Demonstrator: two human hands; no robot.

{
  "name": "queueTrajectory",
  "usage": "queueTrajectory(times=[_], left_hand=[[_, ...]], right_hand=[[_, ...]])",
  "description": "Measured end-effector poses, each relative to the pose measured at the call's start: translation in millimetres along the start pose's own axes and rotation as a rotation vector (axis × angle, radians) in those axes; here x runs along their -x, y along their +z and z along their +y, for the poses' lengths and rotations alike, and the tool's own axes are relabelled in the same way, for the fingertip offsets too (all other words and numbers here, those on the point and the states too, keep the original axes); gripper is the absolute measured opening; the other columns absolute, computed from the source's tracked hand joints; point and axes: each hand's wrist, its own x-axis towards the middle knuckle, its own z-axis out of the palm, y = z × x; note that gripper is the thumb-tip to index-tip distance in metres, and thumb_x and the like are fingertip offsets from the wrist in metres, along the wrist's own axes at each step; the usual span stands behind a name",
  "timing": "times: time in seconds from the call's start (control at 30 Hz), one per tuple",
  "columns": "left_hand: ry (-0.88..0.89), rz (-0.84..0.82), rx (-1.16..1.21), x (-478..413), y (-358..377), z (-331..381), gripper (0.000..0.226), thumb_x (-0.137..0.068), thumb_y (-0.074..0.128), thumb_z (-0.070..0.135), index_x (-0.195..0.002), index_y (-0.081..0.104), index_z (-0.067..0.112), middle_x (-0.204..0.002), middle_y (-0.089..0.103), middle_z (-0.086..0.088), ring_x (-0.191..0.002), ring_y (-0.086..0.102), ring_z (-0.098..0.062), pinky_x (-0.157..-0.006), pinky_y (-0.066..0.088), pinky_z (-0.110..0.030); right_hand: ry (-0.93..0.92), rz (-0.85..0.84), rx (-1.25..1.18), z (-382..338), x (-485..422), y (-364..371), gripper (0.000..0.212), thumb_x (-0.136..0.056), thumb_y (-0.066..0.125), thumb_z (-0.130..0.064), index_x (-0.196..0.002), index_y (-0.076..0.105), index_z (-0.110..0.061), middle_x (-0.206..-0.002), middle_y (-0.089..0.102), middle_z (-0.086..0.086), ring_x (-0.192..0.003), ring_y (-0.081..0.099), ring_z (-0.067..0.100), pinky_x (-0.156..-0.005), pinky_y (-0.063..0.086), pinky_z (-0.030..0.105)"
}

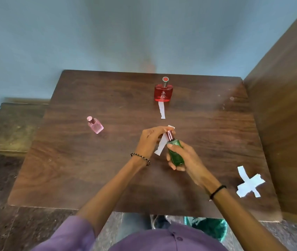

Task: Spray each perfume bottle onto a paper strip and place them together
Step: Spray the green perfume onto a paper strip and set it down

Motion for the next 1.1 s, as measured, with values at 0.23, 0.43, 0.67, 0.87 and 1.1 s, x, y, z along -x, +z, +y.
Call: queueTrajectory(times=[0.23, 0.43, 0.67, 0.87, 1.1], left_hand=[[-0.024, -0.149, -0.088, 18.2, 20.6, 4.2, 0.034, -0.099, 0.061, 0.032, -0.102, 0.077, 0.002, -0.097, 0.077, -0.007, -0.089, 0.07, -0.007, -0.08, 0.052, -0.014], [0.085, -0.078, -0.185, 28.9, 34.2, 7.9, 0.034, -0.097, 0.063, 0.029, -0.091, 0.078, -0.002, -0.091, 0.077, -0.01, -0.086, 0.068, -0.008, -0.082, 0.053, -0.016], [0.117, 0.18, -0.109, 17.7, 33.7, 29.5, 0.031, -0.091, 0.072, 0.034, -0.083, 0.08, 0.005, -0.094, 0.078, -0.016, -0.092, 0.071, -0.021, -0.092, 0.056, -0.045], [0.061, 0.105, -0.028, 13.9, 33.3, 29.5, 0.035, -0.092, 0.071, 0.031, -0.09, 0.078, -0.003, -0.095, 0.078, -0.016, -0.087, 0.071, -0.019, -0.088, 0.057, -0.039], [0.02, 0.102, 0.038, 16.0, 46.0, 23.9, 0.036, -0.091, 0.072, 0.029, -0.098, 0.077, -0.006, -0.097, 0.077, -0.019, -0.091, 0.076, -0.025, -0.081, 0.061, -0.028]], right_hand=[[-0.071, -0.062, -0.13, 3.4, 24.8, -10.6, 0.025, -0.094, 0.069, -0.043, -0.105, 0.071, -0.02, -0.078, 0.065, 0.012, -0.05, 0.053, 0.02, -0.034, 0.03, 0.018], [-0.194, 0.011, 0.038, 5.4, 40.3, -9.1, 0.029, -0.096, 0.066, -0.051, -0.109, 0.066, -0.025, -0.077, 0.067, 0.008, -0.051, 0.055, 0.016, -0.038, 0.036, 0.018], [-0.323, 0.109, 0.345, 0.4, 57.9, -13.1, 0.022, -0.098, 0.063, -0.052, -0.094, 0.059, -0.03, -0.084, 0.074, 0.006, -0.055, 0.065, 0.018, -0.043, 0.046, 0.024], [-0.277, -0.067, -0.07, -6.4, 63.0, -20.8, 0.044, -0.099, 0.061, -0.037, -0.142, 0.052, -0.036, -0.103, 0.074, 0.02, -0.043, 0.055, 0.019, -0.036, 0.02, 0.021], [-0.222, -0.263, -0.531, -14.7, 63.5, -29.8, 0.054, -0.091, 0.066, -0.028, -0.143, 0.054, -0.026, -0.07, 0.062, 0.016, -0.028, 0.046, 0.015, -0.029, 0.02, 0.02]])
